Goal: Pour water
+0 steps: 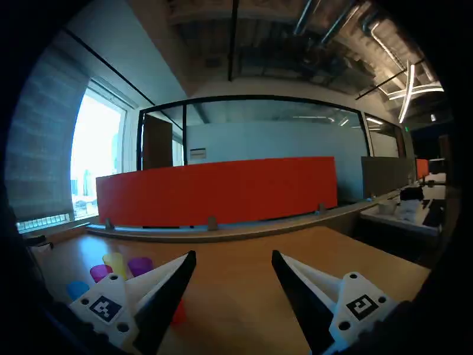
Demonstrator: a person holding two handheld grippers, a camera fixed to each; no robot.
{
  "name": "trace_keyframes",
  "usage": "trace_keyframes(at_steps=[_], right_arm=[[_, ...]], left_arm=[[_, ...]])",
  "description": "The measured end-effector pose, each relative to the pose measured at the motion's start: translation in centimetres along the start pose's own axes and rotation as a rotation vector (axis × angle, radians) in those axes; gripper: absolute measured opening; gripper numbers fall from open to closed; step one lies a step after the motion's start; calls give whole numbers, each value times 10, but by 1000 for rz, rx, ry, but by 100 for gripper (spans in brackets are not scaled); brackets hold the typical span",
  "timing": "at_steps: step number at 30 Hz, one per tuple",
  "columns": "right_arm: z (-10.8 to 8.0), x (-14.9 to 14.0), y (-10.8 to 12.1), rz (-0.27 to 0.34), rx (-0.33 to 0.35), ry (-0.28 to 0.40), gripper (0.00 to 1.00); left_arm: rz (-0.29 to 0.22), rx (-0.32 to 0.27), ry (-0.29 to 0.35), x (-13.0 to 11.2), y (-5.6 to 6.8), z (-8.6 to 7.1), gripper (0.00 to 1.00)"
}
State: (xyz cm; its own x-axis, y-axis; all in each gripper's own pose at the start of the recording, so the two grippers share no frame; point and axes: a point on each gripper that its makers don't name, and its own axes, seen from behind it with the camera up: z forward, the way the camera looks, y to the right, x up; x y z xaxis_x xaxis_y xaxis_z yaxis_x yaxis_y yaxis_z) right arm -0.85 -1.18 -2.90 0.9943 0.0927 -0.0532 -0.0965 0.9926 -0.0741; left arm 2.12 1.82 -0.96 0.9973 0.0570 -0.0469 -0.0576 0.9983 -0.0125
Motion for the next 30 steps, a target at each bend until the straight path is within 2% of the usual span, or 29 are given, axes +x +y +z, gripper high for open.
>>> trace_keyframes(at_steps=[6,17,30], right_arm=[[-3,3,1,-1,-10,-4,99],[-5,6,2,5,-11,-2,99],[-10,6,9,16,-22,-2,99]], left_arm=[[0,4,-2,-8,-5,0,100],[-49,7,-15,-16,-11,3,99],[-48,8,-16,-17,-12,5,99]])
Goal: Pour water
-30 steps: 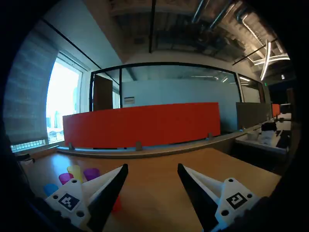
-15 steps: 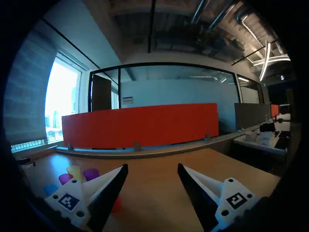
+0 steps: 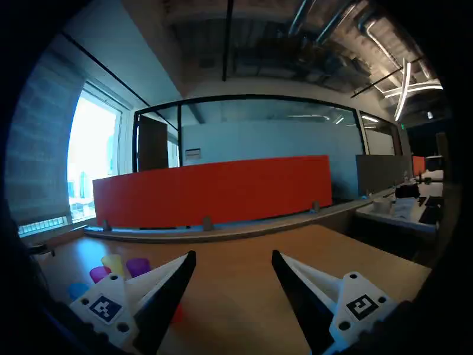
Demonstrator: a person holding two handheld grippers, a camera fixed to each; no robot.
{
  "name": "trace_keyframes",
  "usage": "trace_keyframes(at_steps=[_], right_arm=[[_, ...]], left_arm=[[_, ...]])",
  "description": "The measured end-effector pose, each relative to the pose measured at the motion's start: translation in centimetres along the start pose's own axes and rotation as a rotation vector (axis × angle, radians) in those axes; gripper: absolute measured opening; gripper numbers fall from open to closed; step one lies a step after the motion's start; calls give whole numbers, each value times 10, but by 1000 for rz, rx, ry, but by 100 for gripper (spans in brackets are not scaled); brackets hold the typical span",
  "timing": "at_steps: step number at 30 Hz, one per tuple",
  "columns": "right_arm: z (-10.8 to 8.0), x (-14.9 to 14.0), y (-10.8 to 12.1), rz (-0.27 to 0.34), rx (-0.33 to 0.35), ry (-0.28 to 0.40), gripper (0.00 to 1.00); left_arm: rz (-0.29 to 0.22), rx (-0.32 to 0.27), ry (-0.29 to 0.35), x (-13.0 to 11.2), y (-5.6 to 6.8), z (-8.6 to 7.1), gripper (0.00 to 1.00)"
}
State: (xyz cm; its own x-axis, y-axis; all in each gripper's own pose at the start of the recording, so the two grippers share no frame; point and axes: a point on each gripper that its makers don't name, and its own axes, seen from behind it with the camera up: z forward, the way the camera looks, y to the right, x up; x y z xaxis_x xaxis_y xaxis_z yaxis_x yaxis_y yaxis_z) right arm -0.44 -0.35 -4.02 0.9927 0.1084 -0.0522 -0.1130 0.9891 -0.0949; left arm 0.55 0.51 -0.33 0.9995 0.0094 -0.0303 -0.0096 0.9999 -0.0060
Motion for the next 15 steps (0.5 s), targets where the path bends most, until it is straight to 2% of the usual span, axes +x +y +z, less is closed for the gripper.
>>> trace_keyframes(at_steps=[15], right_arm=[[-2,-1,-1,0,7,2,99]], left_arm=[[1,-2,-1,0,0,0,100]])
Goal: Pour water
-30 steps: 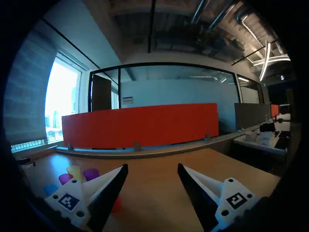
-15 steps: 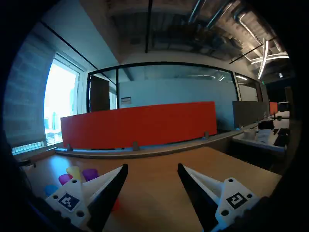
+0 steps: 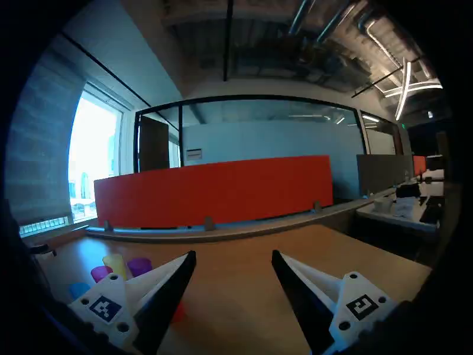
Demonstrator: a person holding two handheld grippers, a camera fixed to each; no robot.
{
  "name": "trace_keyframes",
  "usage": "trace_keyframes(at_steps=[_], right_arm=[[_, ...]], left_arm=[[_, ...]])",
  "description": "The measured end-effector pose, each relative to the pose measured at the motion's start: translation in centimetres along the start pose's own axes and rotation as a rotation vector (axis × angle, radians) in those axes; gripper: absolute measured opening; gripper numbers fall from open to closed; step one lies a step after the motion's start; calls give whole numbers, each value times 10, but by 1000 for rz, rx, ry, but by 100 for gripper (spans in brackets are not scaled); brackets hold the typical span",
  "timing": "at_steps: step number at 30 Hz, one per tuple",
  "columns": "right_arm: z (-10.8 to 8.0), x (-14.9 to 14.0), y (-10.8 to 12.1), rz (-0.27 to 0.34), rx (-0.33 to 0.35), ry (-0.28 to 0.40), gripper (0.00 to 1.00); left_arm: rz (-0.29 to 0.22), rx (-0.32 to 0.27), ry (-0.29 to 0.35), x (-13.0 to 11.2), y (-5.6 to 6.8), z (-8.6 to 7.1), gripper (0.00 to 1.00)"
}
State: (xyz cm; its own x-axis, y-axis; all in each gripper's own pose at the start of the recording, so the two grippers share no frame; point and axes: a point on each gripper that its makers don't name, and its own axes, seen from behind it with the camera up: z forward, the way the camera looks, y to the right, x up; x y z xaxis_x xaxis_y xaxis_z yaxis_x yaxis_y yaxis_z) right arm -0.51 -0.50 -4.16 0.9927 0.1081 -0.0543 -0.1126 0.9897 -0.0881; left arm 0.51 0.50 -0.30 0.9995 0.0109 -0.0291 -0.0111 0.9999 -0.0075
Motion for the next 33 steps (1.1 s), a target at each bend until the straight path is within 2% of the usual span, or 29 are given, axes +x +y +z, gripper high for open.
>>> trace_keyframes(at_steps=[9,18,27,33], right_arm=[[1,1,0,-25,-18,18,99],[10,-15,-3,-62,-14,26,99],[17,-31,-19,-83,63,53,99],[23,-36,-16,-73,64,41,99]], left_arm=[[1,1,0,0,-1,0,100],[1,1,-1,0,-1,0,100],[1,1,0,0,-1,0,100],[1,1,0,0,-1,-1,100]])
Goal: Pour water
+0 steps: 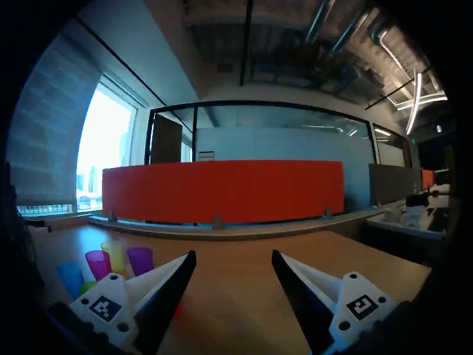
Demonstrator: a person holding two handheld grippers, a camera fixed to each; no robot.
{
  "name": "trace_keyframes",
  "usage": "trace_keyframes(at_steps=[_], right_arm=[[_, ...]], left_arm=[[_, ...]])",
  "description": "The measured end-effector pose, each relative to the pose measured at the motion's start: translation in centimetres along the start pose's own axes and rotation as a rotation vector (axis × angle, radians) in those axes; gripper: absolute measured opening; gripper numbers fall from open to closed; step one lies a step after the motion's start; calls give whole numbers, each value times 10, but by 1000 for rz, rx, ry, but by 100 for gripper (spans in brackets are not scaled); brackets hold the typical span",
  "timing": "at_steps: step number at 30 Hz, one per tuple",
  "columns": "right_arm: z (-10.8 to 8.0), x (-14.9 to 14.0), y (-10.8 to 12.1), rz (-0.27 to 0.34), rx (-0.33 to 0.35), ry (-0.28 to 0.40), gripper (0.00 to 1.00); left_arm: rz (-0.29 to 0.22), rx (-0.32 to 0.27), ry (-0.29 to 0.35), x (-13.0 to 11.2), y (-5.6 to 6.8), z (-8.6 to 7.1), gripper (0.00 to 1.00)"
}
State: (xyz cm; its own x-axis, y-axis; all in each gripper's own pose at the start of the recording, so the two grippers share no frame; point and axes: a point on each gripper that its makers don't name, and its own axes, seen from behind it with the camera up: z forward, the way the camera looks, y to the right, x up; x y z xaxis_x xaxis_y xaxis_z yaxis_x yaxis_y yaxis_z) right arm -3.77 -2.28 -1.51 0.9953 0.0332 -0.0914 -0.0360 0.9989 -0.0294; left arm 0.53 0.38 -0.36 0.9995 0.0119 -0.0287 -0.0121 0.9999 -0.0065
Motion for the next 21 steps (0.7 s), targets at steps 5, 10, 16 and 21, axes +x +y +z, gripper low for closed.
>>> trace_keyframes(at_steps=[5,10,16,21], right_arm=[[1,-3,8,-3,-6,2,99],[0,-11,14,8,-14,-9,99],[0,-16,15,13,-12,-9,99],[2,-19,15,11,-12,-12,99]], left_arm=[[0,0,0,0,0,0,100],[0,0,0,0,0,0,100],[0,0,0,0,0,0,100],[0,0,0,0,0,0,100]])
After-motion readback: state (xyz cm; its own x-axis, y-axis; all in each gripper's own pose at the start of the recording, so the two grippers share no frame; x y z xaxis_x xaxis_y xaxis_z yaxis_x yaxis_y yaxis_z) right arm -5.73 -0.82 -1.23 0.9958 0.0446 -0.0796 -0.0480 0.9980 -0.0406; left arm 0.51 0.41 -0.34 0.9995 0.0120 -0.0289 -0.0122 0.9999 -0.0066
